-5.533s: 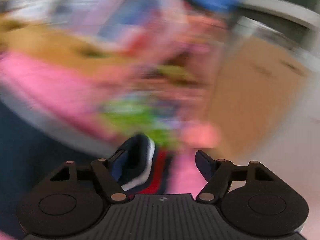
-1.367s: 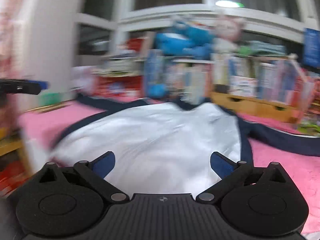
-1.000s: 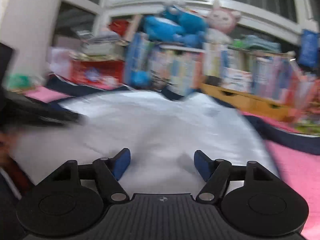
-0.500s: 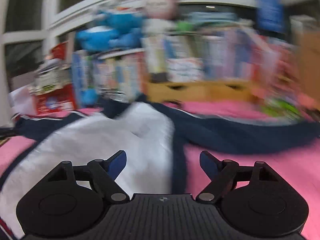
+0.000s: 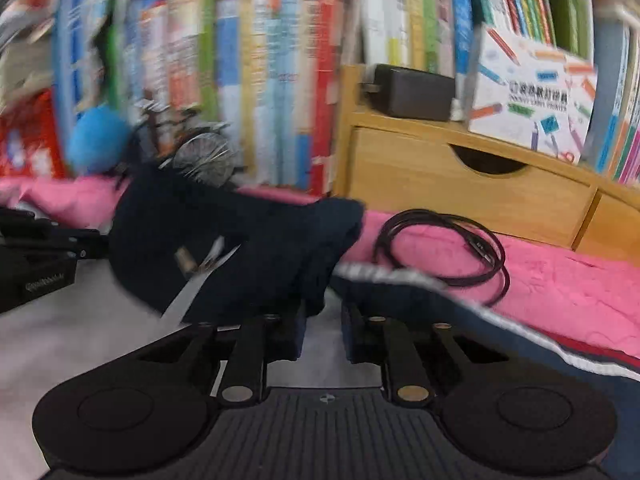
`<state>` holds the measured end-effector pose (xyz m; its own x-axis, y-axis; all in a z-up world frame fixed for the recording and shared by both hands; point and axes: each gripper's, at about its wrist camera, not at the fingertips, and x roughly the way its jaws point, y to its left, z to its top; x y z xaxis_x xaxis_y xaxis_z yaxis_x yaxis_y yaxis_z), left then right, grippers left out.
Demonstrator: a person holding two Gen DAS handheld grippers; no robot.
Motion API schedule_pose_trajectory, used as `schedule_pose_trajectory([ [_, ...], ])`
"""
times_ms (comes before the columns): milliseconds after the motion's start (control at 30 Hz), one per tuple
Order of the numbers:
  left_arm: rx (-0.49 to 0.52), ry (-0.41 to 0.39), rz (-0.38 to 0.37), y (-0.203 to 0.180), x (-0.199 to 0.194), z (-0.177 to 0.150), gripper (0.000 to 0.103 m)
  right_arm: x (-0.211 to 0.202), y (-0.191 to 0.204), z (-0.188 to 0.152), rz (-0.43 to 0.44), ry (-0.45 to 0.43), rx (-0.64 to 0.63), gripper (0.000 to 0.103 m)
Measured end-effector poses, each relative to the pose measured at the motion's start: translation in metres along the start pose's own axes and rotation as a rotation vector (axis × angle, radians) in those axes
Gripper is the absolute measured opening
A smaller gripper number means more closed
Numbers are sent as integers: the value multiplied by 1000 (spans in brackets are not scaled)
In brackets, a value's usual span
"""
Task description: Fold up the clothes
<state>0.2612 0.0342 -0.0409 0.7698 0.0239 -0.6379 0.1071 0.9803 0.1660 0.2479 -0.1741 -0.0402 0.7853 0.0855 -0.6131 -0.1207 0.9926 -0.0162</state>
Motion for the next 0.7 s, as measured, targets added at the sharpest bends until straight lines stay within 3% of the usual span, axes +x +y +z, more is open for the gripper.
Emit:
schedule_pose_trajectory([
  [267,-27,10,51,22,19,12,11,18,-11,16,-3,5,54,31],
  [333,-91,-30,25,24,1,9,10,3,-17,17,23,12,101,35],
  [400,-85,-113,-44,16,-33,4,10,-27,-33,11,92,-44,148,59],
  [467,-46,-183,-117,-2,-63,-1,10,-66,-58,-5,114,-133,175,72],
  [600,28,-137,-212,-62,-56,-8,14,-133,-129,-46,-48,-196,296,73],
  [700,11,-69,-229,-86,-43,-11,13,-188,-207,-85,-271,-214,439,77],
])
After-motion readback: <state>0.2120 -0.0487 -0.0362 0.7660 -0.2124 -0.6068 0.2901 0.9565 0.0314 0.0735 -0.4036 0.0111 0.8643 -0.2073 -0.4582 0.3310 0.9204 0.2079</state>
